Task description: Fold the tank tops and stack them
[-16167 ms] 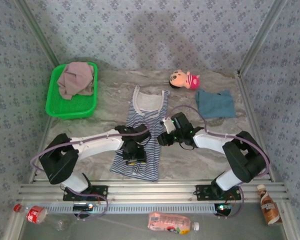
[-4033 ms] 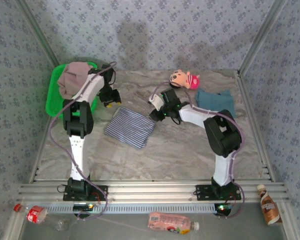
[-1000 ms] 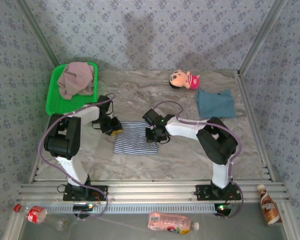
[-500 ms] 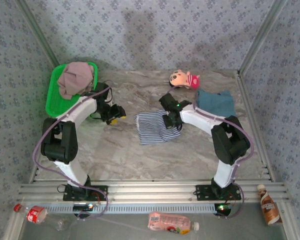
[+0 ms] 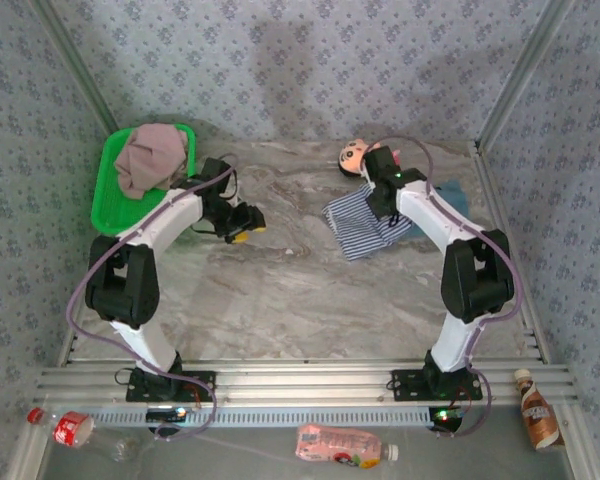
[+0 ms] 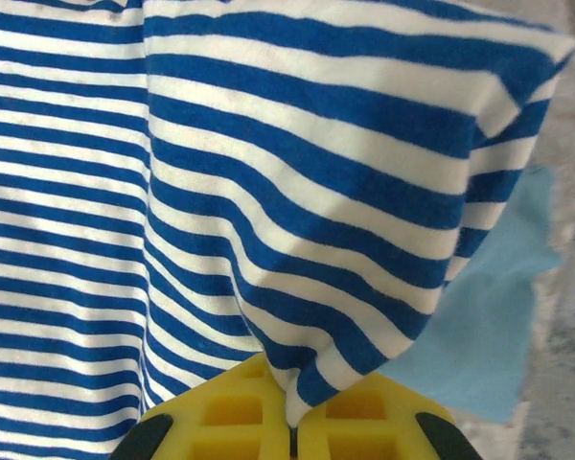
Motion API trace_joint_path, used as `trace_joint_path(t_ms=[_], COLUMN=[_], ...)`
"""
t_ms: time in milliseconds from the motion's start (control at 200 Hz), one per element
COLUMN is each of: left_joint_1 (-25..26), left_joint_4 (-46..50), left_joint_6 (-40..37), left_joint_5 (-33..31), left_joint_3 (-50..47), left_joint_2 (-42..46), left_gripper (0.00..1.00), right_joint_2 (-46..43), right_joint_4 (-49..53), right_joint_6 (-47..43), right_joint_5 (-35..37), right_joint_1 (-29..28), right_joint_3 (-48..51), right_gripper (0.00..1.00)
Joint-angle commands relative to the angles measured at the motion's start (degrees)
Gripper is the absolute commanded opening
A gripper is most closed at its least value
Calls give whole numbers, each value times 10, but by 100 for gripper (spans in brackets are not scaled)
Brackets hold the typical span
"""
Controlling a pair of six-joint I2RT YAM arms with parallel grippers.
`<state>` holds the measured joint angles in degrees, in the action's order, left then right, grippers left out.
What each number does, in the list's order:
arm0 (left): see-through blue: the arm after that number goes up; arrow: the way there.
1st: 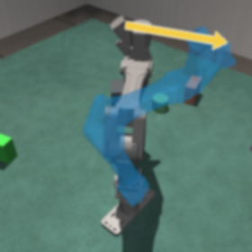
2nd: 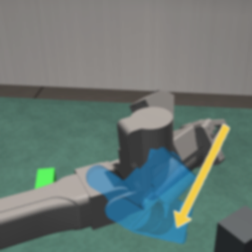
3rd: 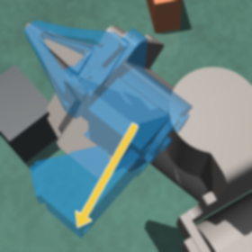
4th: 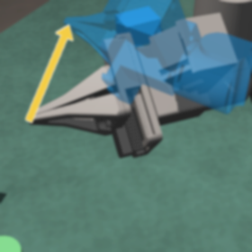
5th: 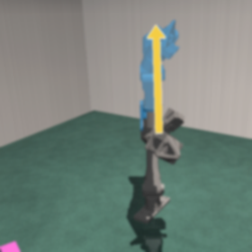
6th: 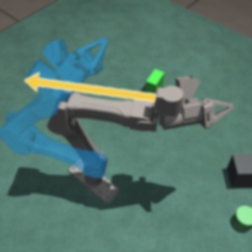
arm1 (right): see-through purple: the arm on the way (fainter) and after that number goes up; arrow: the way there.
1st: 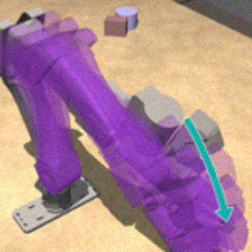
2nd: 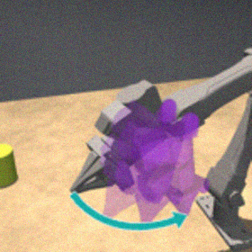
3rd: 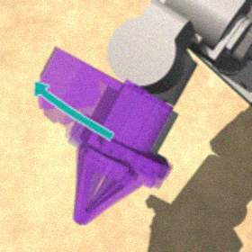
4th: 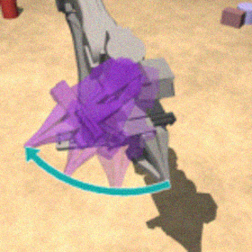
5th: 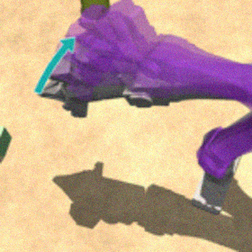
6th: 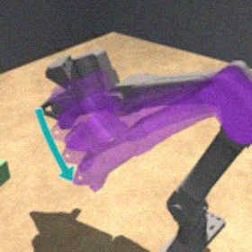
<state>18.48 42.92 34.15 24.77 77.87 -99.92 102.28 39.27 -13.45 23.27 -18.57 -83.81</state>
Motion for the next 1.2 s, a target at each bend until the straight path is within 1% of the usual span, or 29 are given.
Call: trace_joint_path(t_ms=[0, 120, 225, 505, 675, 844, 1199], left_joint_1=[4, 5, 5, 6, 8, 8, 8], left_joint_4=[11, 18, 24, 28, 24, 14, -1], left_joint_6=[1, -4, -8, -12, -8, 0, 11], left_joint_5=[15, 18, 18, 23, 32, 44, 58], left_joint_3=[16, 23, 27, 37, 47, 51, 55], left_joint_2=[-16, -22, -25, -39, -43, -45, -40], left_gripper=[53, 53, 54, 54, 54, 54, 56], right_joint_2=[11, 20, 29, 25, 24, 19, 3], right_joint_4=[11, 12, 26, 23, 27, 34, 26], right_joint_6=[-70, -91, -91, -99, -115, -123, -122], right_joint_5=[38, 47, 54, 65, 74, 101, 110], right_joint_1=[18, 39, 59, 98, 112, 115, 139], right_joint_3=[-33, -56, -79, -93, -104, -115, -120], right_gripper=[4, 5, 5, 5, 5, 5, 5])
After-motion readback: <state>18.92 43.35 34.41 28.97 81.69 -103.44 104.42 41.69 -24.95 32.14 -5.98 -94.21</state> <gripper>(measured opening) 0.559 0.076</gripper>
